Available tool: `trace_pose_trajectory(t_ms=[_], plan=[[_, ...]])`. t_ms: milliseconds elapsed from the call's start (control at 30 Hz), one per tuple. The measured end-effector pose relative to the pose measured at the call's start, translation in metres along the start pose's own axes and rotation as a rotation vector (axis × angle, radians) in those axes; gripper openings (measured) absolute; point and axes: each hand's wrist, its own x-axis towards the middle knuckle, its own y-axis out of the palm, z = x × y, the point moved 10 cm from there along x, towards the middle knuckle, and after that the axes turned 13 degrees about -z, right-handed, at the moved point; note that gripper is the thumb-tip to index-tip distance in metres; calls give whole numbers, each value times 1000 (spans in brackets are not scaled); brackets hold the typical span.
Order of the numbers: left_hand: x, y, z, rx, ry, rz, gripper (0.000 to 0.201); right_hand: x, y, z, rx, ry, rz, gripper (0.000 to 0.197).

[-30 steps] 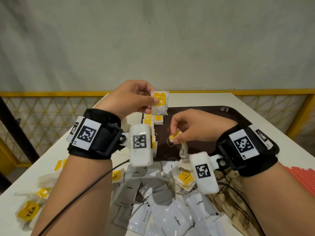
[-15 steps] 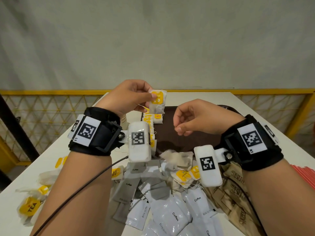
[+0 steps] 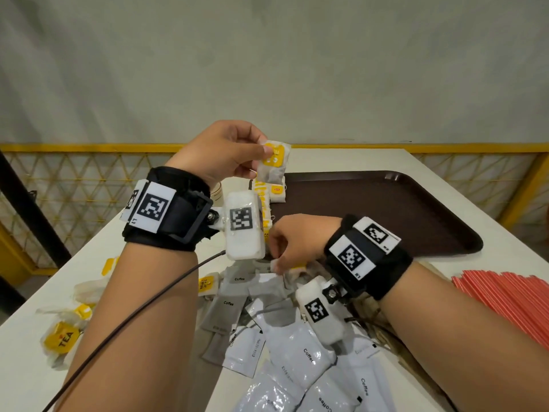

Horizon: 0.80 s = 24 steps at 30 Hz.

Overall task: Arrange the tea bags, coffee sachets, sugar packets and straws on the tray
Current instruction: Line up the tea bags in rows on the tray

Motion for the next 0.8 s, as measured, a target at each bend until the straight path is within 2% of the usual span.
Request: trace_pose_trajectory(t_ms=[67,167,233,333,400,467,633,800], plan=[[0,-1,-1,-3,1,6,12,1,-6,1,-50,-20,-48,16],[1,-3,-1,-17,2,-7,14,-3,-30,-5,28,-2,-119,11],[2,-4,-2,-32,2,-25,15,-9,-61,-8,253,11,-233,14],[3,-3,-4,-65,18,-37,14,-23,-104,-6,756,-55,-343,31],[1,0,-8,-105,34,-34,13,-33,-123,-9,900,-100,-414,36],[-1,4,-11,-154,39,-20,12,-43,-133,-15,903,-105,-486,29],[-3,6,-17,-241,36,-29,12,-62,-139,-26,914,-92,-512,15],[-2,7,-18,-343,34,-78,11,-68,-152,-28,1051,-152,-559,28]])
